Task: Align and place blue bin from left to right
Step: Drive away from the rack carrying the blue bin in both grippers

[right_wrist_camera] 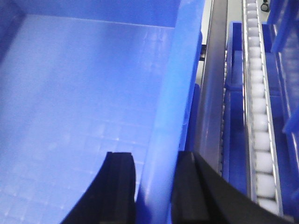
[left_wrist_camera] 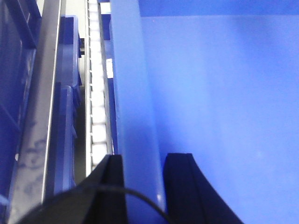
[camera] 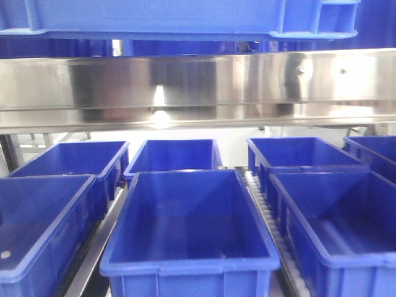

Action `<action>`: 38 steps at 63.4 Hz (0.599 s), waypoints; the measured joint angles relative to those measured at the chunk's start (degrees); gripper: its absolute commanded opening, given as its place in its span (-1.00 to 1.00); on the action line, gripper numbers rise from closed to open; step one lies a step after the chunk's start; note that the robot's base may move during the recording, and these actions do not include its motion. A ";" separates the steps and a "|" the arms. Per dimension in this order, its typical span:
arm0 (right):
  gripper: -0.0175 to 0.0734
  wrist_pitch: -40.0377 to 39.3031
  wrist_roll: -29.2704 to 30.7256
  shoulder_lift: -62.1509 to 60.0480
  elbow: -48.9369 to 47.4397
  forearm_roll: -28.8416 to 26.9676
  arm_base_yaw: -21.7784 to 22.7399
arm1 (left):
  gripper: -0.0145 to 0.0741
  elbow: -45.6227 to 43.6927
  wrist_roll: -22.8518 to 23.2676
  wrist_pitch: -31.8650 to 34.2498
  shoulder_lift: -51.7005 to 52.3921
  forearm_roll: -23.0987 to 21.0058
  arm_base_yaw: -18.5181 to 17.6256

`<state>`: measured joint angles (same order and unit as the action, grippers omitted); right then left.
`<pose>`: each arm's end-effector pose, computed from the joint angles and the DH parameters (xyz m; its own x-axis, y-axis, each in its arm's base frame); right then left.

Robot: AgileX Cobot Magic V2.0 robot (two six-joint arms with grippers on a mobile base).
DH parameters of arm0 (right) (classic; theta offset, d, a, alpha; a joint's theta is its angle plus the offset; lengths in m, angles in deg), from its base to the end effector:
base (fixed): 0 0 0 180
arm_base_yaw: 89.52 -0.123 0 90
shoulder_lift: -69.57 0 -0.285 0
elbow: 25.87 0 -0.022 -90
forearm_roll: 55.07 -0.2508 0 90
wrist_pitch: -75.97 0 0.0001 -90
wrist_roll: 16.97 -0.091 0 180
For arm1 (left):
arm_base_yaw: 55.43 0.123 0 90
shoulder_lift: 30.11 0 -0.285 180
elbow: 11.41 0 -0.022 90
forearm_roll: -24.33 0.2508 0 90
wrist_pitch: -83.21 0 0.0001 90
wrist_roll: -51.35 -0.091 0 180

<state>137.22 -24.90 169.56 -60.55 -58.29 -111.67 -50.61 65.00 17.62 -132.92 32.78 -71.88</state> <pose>0.3142 0.1328 0.4743 -0.6117 -0.0714 -0.7878 -0.3168 0.9347 0.1613 0.3373 -0.0869 0.4753 -0.6255 0.0028 -0.7802 0.0719 0.9959 -0.0540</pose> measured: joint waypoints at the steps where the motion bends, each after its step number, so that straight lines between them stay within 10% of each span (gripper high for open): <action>1: -0.78 0.00 0.00 0.00 0.00 0.00 0.00 | -0.71 0.00 0.00 0.00 0.00 0.00 0.00; 38: -0.78 0.00 0.00 0.00 0.00 0.00 0.00 | -0.71 0.00 -0.02 0.00 0.00 0.00 0.00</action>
<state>137.22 -24.90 169.56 -60.55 -58.29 -111.67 -50.61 64.98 17.62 -132.92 32.78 -71.88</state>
